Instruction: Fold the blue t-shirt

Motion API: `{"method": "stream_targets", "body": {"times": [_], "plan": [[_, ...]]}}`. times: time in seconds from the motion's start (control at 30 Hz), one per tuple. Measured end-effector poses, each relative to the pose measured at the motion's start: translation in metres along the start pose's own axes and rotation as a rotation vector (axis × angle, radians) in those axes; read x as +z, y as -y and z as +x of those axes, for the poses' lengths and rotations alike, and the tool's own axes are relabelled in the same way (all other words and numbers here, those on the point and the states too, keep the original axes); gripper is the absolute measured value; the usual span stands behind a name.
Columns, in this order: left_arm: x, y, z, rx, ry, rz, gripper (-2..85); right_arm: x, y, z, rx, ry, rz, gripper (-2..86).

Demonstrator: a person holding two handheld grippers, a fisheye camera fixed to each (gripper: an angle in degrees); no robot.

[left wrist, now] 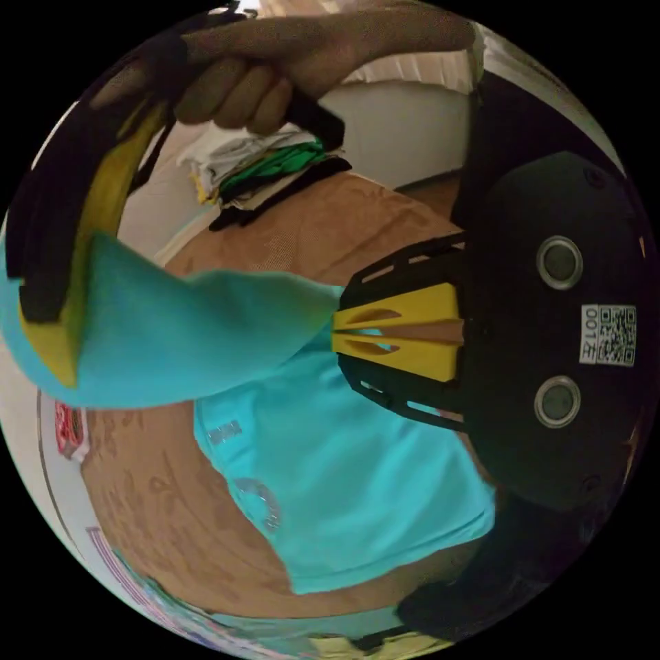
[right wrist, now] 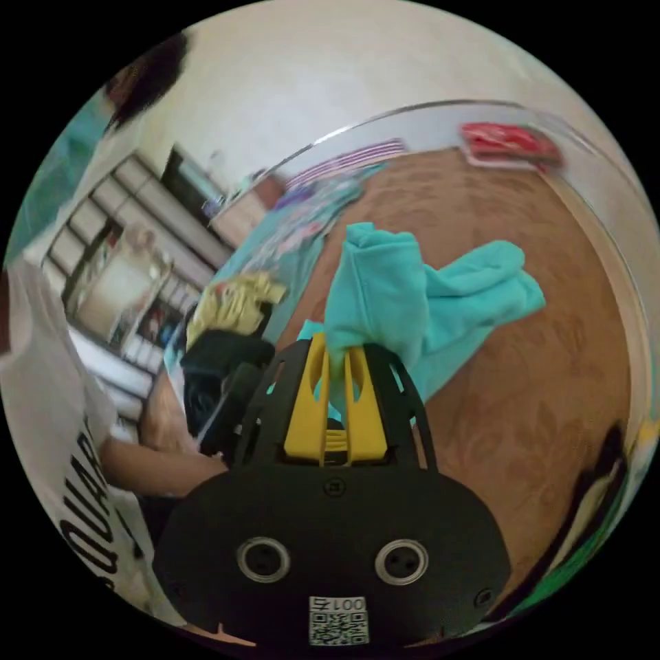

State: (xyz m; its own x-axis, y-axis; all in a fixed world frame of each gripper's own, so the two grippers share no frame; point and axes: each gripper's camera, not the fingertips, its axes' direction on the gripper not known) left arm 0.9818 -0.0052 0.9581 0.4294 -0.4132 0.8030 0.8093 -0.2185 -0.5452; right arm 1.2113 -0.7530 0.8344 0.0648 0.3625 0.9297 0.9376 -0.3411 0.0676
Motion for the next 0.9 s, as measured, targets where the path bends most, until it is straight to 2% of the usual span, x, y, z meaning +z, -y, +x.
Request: {"method": "stream_targets", "body": {"times": [0.1, 0.2, 0.27, 0.33, 0.53, 0.6, 0.67, 0.73, 0.83, 0.9], "plan": [[-0.025, -0.053, -0.014, -0.13, -0.099, -0.002, -0.9, 0.065, 0.014, -0.056, -0.207, 0.047, -0.182, 3.0], [-0.041, -0.104, -0.017, -0.176, -0.112, -0.095, -0.9, 0.128, -0.004, -0.089, -0.29, 0.139, -0.339, 4.0], [-0.056, -0.129, -0.021, -0.196, -0.087, -0.134, -0.9, 0.143, -0.013, -0.104, -0.301, 0.15, -0.389, 3.8], [-0.071, -0.134, -0.026, -0.198, -0.046, -0.108, -0.9, 0.131, -0.013, -0.116, -0.297, 0.154, -0.34, 2.7], [-0.105, -0.087, -0.049, -0.067, 0.188, 0.141, -0.9, 0.095, -0.002, -0.11, -0.257, -0.188, -0.288, 1.1], [-0.094, -0.072, -0.06, -0.082, 0.232, 0.129, -0.9, 0.11, -0.003, -0.086, -0.166, -0.121, -0.357, 0.9], [-0.055, -0.071, -0.077, -0.188, 0.241, -0.037, -0.9, 0.122, -0.016, -0.076, -0.139, -0.085, -0.385, 0.7], [-0.042, -0.081, -0.077, -0.228, 0.242, -0.004, -1.0, 0.122, -0.025, -0.077, -0.162, -0.11, -0.383, 0.7], [-0.048, -0.079, -0.059, -0.206, 0.36, 0.0, -1.0, 0.107, -0.022, -0.089, -0.191, -0.34, -0.36, 1.0], [-0.051, -0.078, -0.051, -0.199, 0.409, -0.002, -1.0, 0.086, -0.023, -0.083, -0.185, -0.56, -0.277, 1.8]]}}
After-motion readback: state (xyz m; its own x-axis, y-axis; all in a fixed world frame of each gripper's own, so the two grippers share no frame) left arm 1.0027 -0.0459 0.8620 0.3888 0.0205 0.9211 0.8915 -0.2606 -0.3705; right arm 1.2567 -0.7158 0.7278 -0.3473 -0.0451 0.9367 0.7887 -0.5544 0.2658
